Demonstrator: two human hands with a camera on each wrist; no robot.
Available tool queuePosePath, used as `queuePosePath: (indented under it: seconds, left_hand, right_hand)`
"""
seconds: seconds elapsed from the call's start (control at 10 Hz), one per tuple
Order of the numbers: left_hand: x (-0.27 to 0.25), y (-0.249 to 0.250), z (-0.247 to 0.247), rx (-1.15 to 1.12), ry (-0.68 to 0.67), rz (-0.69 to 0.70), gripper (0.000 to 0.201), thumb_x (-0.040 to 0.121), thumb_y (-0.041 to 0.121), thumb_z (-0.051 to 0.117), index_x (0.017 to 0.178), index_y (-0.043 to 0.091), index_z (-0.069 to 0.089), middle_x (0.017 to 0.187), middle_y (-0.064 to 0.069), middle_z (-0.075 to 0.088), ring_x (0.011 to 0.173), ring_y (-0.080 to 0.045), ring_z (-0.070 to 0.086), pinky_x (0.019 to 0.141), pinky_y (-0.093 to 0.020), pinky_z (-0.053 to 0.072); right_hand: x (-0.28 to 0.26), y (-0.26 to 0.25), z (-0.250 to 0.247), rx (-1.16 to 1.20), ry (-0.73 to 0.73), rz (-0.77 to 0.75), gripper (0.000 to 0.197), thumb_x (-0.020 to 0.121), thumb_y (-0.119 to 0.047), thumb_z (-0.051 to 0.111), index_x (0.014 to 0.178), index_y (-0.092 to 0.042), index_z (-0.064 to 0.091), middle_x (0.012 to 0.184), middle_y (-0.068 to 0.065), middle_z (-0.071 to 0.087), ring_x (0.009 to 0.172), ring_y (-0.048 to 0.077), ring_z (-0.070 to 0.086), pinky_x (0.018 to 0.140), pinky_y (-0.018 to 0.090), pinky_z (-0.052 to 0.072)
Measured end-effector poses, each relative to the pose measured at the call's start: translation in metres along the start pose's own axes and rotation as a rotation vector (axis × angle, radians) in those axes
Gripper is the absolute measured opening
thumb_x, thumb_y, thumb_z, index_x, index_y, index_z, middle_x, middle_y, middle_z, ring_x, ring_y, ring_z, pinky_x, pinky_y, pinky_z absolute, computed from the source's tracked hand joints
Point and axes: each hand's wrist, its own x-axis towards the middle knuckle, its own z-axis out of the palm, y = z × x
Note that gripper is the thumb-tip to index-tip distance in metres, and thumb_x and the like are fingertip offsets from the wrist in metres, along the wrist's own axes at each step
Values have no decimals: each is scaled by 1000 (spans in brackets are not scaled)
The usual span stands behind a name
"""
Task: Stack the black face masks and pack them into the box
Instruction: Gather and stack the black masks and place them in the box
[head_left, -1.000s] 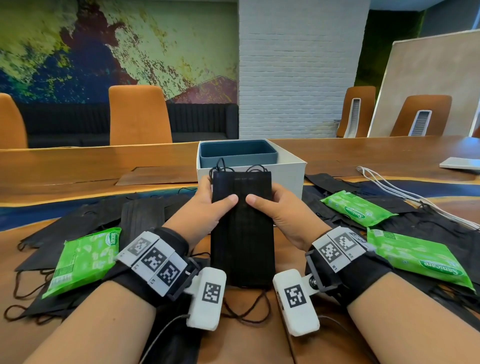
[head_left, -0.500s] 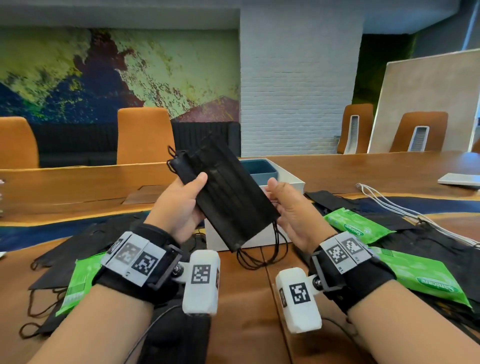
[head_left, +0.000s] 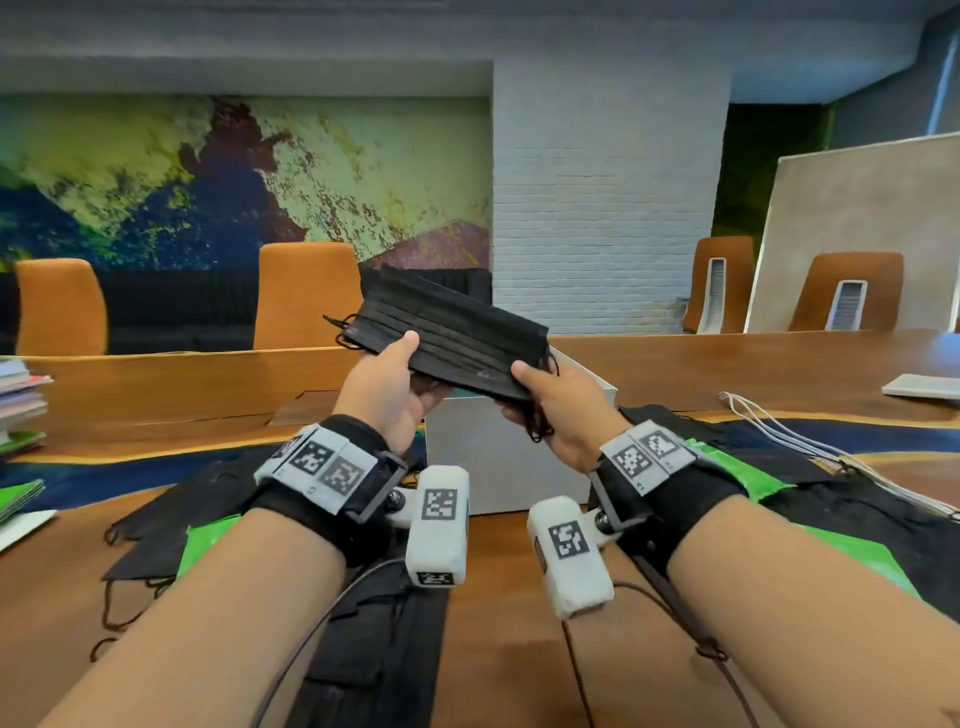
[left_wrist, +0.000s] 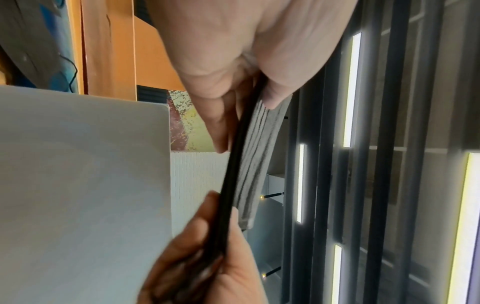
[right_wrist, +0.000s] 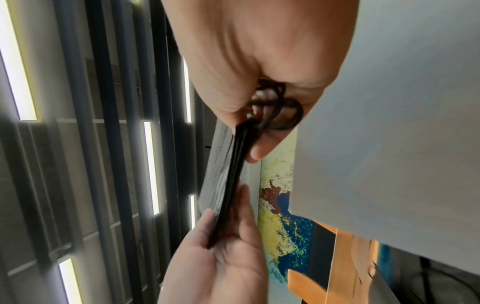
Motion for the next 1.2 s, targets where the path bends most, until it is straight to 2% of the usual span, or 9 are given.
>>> queuePosePath:
  seconds: [0.2, 0.4, 0.6, 0.7, 0.8, 0.9, 1.0, 1.1, 1.2]
  left_hand:
    - [14, 6, -6, 377, -30, 54, 20, 94, 31, 56, 108, 17, 61, 120, -8, 65, 104, -18, 63, 83, -33, 52]
    - [40, 9, -13, 570, 13, -38, 84, 79, 80, 32, 140, 24, 42, 142, 0, 48, 132, -24, 41, 114, -53, 23]
    - [69, -16, -26, 737, -64, -231, 66, 95, 61, 30, 149, 23, 25, 152, -7, 33, 136, -31, 34, 109, -51, 29]
    - [76, -21, -25, 602, -108, -349, 40, 101, 35, 39, 135, 14, 44, 134, -14, 50, 109, -30, 50, 84, -41, 43]
    - [88, -29, -27, 565, -107, -356, 22, 99, 18, 45, 118, 10, 52, 118, -17, 54, 94, -32, 53, 76, -43, 51]
    - [102, -41, -38, 607, -93, -279, 14, 96, 9, 47, 108, 7, 54, 98, -14, 60, 81, -26, 58, 84, -43, 50]
    - [105, -44, -45, 570, -176, -326, 29, 98, 18, 45, 126, 9, 50, 109, -11, 62, 97, -27, 60, 92, -45, 49]
    - [105, -45, -47, 479, -232, -430, 37, 100, 30, 36, 137, 28, 42, 130, -15, 55, 117, -36, 55, 97, -55, 45]
    - [102, -49, -46, 447, -220, -424, 35, 103, 32, 31, 136, 28, 40, 128, -15, 56, 116, -34, 56, 99, -52, 46]
  right_hand:
    - [26, -32, -10, 86, 160, -2, 17, 98, -6, 49, 83, -7, 54, 77, 6, 60, 49, 12, 61, 40, 14, 46]
    - [64, -58, -31, 122, 197, 143, 16, 99, -7, 46, 84, -3, 50, 64, 12, 63, 32, 9, 54, 35, 15, 46]
    - [122, -80, -52, -18, 201, 219, 13, 100, -10, 45, 92, -1, 47, 56, 13, 65, 30, 10, 52, 34, 16, 45]
    - [161, -75, -63, -123, 192, 252, 16, 101, -10, 42, 90, -1, 49, 60, 13, 67, 31, 10, 53, 34, 16, 45]
    - [202, -59, -75, -269, 188, 261, 11, 97, -11, 45, 94, -5, 54, 65, 6, 70, 49, 11, 65, 48, 22, 53]
    - [270, -35, -110, -474, 182, 235, 44, 80, -21, 60, 121, -7, 56, 108, 5, 67, 94, 18, 67, 78, 31, 57]
    - [328, -16, -140, -607, 134, 258, 57, 63, -32, 69, 117, -16, 60, 124, 6, 61, 107, 23, 64, 87, 38, 55]
    - [294, -20, -103, -1218, 129, 208, 10, 80, -31, 65, 82, -21, 63, 93, 3, 68, 92, 28, 67, 83, 37, 54]
    - [257, -26, -67, -1405, 63, 263, 8, 89, -28, 62, 88, -20, 64, 73, 0, 64, 77, 29, 63, 73, 33, 49]
